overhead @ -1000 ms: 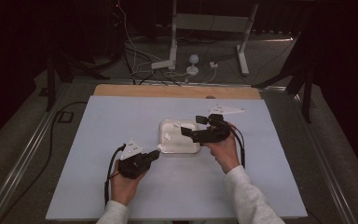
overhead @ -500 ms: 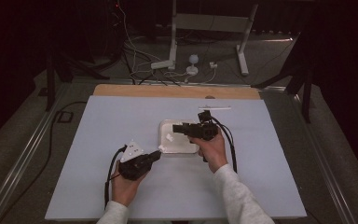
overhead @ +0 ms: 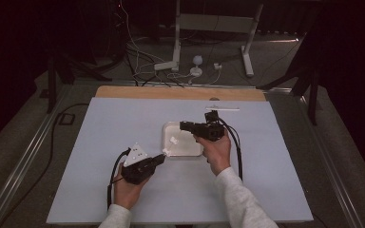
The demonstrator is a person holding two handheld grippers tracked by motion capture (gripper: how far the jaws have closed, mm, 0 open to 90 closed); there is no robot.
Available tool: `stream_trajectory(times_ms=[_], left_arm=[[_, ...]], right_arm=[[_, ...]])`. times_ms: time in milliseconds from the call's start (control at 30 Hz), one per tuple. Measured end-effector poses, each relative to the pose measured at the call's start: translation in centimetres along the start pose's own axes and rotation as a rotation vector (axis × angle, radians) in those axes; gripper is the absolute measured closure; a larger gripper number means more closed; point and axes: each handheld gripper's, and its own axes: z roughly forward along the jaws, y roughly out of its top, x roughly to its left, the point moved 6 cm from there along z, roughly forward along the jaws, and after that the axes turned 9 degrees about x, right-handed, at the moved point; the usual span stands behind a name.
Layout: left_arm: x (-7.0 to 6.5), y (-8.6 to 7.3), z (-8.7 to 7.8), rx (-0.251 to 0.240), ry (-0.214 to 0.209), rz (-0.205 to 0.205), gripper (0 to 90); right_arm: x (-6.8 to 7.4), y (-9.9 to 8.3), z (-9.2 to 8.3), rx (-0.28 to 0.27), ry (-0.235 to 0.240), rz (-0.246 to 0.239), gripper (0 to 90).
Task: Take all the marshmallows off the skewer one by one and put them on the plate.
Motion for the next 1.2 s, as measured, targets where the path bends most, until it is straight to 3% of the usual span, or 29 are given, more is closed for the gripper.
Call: stream_trajectory(times_ms=[300,333,367,400,433,467,567,733,1033,1167,1200], left_arm=[[0.0,0.1,-0.2,0.009,0.019,0.017,90.0],[0.1,0.0,-0.2,0.022,0.028,0.025,90.0],[0.4,-0.9,0.2,0.086,0.076,0.053,90.0],[0.4,-0.9,0.2,0.086,0.076,0.053,90.0],[0.6,-1.2,0.2,0.075,0.056,0.015,90.0],[1.1,-0.9,0.2,0.051,0.043,-0.016,90.0],[1.0,-0.4,0.0,0.028,0.036,-0.019,90.0],[1.1,-0.3,-0.4,0.009,0.046,-0.034,90.0],[1.7,-0.7,-0.3,0.021,0.056,-0.06,90.0],[1.8,-0.8,-0.1,0.028,0.056,-0.064,90.0],[1.8,-0.9,0.0,0.031,0.057,-0.064,90.0]], right_arm=[[0.0,0.3,-0.1,-0.023,-0.045,-0.014,83.0],[-0.1,0.3,-0.2,-0.032,-0.068,-0.014,83.3],[-0.6,0.7,-0.8,-0.076,-0.124,-0.012,83.4],[-1.3,1.3,-1.7,-0.117,-0.123,0.018,83.5],[-1.9,1.7,-2.6,-0.137,-0.117,0.033,83.4],[-2.3,1.9,-3.1,-0.125,-0.125,0.022,83.1],[-2.5,1.5,-3.4,-0.075,-0.124,-0.018,82.3],[-2.5,0.4,-1.3,-0.015,-0.11,-0.054,80.1],[-4.1,-1.3,2.0,0.09,-0.164,-0.047,78.2],[-4.8,-1.9,3.0,0.108,-0.18,-0.033,68.6],[-4.9,-2.0,3.1,0.11,-0.189,-0.029,62.5]])
